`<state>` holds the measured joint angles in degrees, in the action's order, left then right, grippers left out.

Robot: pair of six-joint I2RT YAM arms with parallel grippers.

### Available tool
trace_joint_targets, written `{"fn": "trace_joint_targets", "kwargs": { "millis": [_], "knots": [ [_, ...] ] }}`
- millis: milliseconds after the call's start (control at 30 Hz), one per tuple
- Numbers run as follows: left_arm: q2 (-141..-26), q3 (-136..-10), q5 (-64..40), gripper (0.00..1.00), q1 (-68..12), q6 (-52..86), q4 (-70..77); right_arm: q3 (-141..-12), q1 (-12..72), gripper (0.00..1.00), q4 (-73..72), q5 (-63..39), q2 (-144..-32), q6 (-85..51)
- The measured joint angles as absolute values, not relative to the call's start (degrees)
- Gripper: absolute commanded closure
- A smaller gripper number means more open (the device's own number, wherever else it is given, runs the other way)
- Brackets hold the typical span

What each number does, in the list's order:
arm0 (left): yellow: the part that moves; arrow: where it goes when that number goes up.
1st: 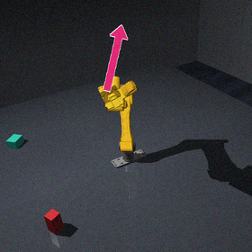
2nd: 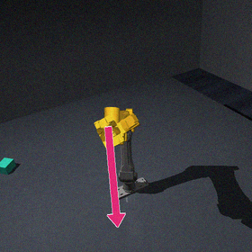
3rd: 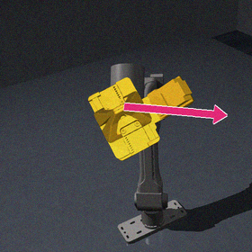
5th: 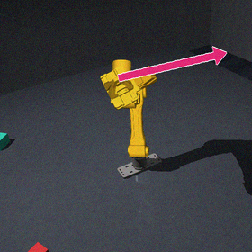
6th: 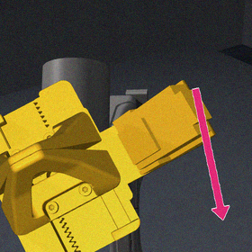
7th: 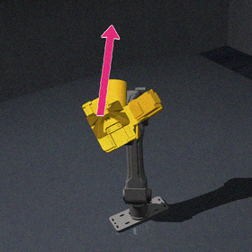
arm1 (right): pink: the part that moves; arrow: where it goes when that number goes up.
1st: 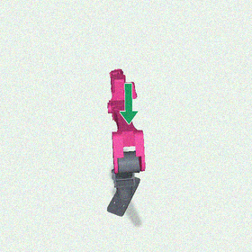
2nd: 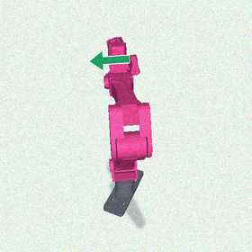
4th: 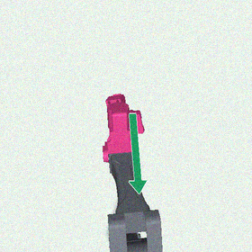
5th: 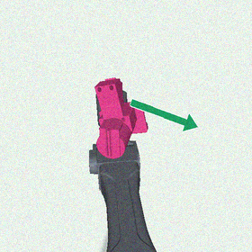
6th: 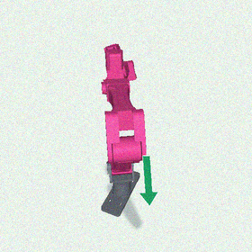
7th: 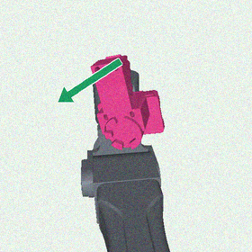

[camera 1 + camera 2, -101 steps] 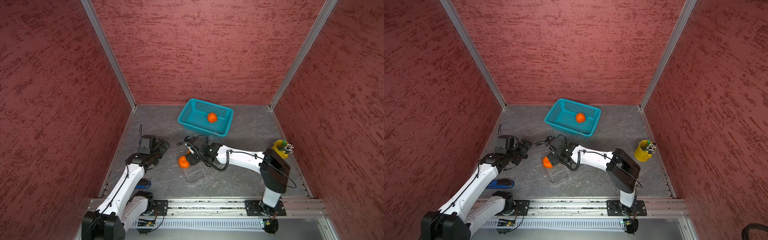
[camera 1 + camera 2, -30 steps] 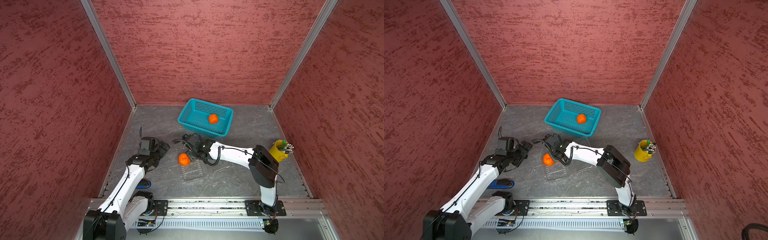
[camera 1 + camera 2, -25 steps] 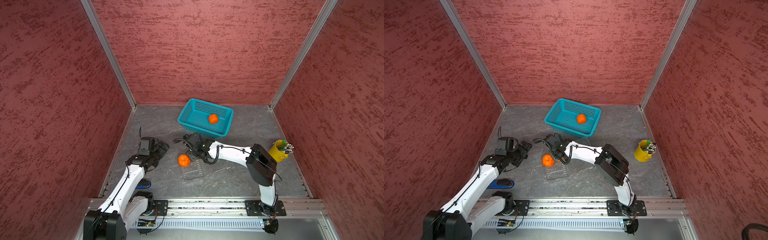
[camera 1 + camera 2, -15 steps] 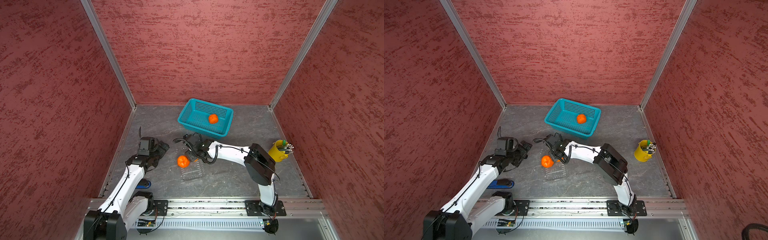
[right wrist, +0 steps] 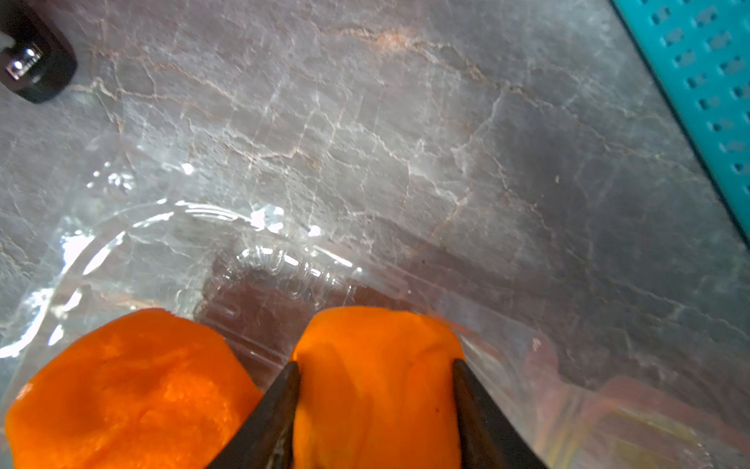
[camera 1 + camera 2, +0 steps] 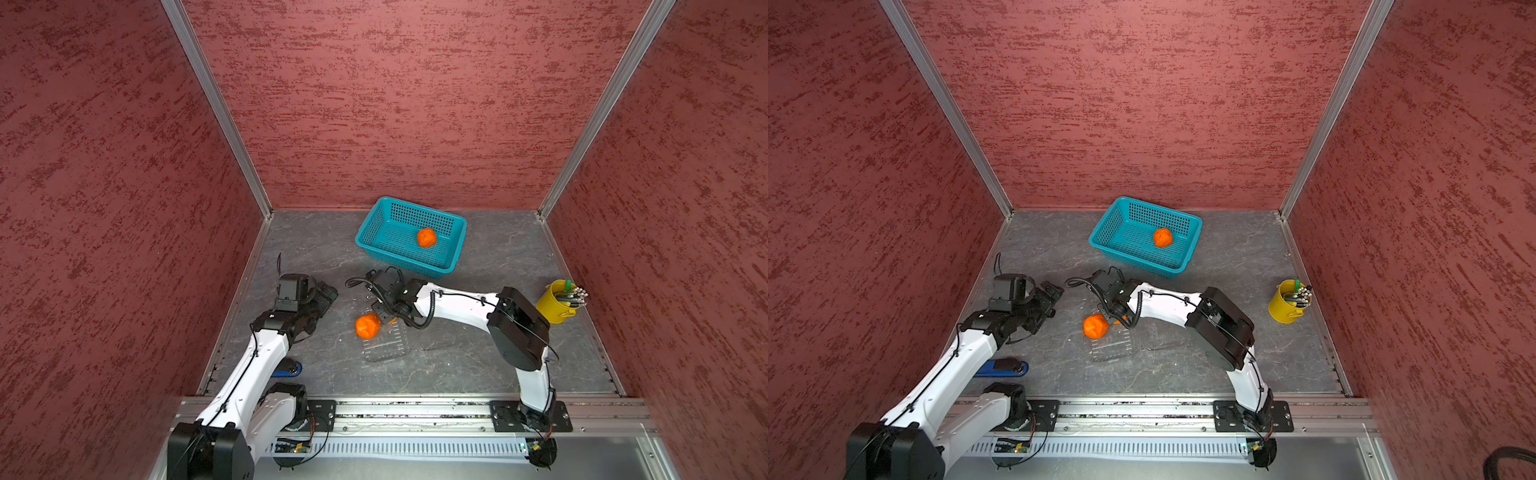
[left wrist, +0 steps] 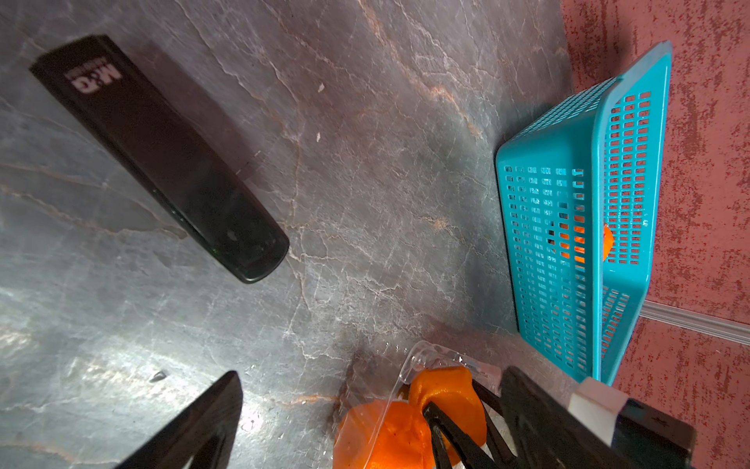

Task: Take oranges out of containers
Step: Pick up the orange from the packing box, then place the orange in the basket.

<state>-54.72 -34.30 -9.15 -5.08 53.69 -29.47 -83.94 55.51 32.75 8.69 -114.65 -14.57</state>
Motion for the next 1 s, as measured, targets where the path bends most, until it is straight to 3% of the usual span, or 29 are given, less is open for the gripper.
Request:
{"fn": "trace_joint_targets", "kwargs": {
  "millis": [400,667,833,1000],
  "knots": [
    [-55.9,-32.8,-10.2,0.00,-5.1,53.7,-28.2,-89.2,51.5,0.58,37.6,7.4,-101.9,-15.0],
    [-57.1,-32.8,-10.6,0.01,-5.1,53.7,-26.8,-97.5,35.4,0.57,34.9,5.7,-103.7,-13.5],
    [-57.1,-32.1,-10.7,0.01,-5.0,53.7,-26.0,-100.6,27.9,0.33,31.2,6.9,-111.6,-13.3],
    [-57.8,-31.9,-10.9,0.01,-5.0,53.7,-25.8,-105.3,27.6,0.23,31.4,8.1,-119.3,-13.5]
  ]
}}
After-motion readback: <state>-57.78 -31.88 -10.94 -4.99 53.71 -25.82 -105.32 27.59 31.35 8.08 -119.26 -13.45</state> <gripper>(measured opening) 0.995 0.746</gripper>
